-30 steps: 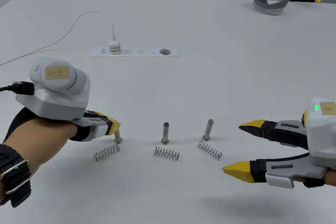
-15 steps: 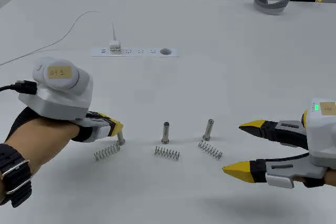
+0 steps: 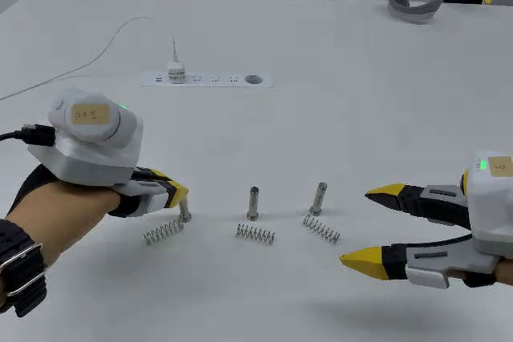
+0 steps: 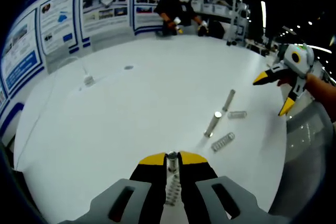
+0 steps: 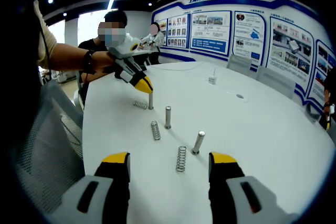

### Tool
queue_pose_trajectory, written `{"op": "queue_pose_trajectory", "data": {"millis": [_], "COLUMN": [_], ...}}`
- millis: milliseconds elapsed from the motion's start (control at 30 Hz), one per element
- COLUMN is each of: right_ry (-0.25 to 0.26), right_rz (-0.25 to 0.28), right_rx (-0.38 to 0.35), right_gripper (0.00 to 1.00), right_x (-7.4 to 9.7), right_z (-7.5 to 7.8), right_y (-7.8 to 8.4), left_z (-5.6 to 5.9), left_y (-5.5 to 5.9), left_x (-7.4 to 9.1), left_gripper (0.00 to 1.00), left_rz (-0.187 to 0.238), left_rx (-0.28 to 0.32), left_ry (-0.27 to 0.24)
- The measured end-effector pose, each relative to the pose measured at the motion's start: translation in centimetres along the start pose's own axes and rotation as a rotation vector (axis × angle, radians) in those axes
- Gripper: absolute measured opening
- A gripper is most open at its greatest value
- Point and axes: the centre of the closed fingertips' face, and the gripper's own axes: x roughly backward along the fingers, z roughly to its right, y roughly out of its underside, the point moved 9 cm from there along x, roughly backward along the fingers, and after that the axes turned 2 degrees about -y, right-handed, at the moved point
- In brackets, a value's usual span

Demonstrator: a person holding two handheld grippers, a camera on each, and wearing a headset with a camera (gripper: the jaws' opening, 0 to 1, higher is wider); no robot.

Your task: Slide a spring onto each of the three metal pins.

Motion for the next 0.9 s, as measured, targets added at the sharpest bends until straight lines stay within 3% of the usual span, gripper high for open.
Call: {"op": "queue_pose_trajectory", "data": {"millis": [900], "right_ry": [-0.006], "right_rz": [-0.005], "right_rx": [0.004], "right_gripper": [0.62], "right_x": [-0.03], "right_z": [0.11], "right_y": [0.16], "left_z": [0.1], "left_y": [-0.21], "left_x": [0.68], "left_gripper": [0.14], "left_rz": [0.028], "left_rx": [-0.002], "left_ry": [-0.011]}}
